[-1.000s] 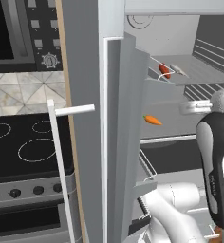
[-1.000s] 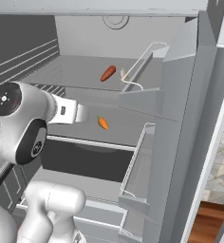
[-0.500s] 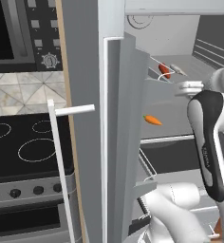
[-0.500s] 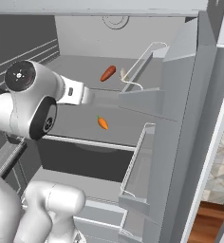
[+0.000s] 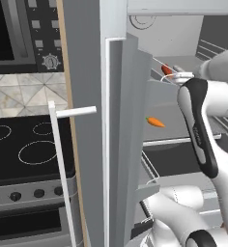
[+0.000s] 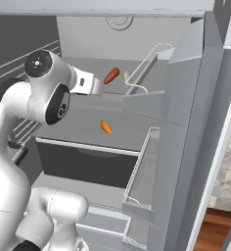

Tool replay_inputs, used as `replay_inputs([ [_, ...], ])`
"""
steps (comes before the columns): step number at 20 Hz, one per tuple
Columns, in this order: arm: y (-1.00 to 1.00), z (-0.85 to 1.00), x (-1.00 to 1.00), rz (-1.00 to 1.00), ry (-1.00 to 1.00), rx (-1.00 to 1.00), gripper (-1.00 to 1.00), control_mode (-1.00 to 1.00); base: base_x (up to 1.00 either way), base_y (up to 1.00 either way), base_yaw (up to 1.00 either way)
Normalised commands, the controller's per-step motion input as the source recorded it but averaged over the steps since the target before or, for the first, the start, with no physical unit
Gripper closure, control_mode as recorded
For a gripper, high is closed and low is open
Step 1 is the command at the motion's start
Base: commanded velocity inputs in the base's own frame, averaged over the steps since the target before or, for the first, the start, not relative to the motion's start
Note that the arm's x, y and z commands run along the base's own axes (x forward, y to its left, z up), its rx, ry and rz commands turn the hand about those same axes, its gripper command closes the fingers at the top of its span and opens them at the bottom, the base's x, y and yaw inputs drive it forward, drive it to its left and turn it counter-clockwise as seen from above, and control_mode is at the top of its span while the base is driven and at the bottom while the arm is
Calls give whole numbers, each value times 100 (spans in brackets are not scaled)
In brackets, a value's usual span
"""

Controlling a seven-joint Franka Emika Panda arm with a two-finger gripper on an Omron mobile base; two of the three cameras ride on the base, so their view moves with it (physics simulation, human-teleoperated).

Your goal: Place one carrot and one fish in each tupperware on the nearby counter, to pack two identical lunches.

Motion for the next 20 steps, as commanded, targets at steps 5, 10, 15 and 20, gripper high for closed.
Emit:
replay_inputs([
  [5,0,0,56,-1,0,0,-100,-100,0,0,0],
  [10,-5,0,57,-1,1,0,-100,-100,0,0,0],
  [15,-20,0,50,-1,2,0,-100,-100,0,0,0],
  [20,-19,0,45,0,1,0,-100,-100,0,0,0],
])
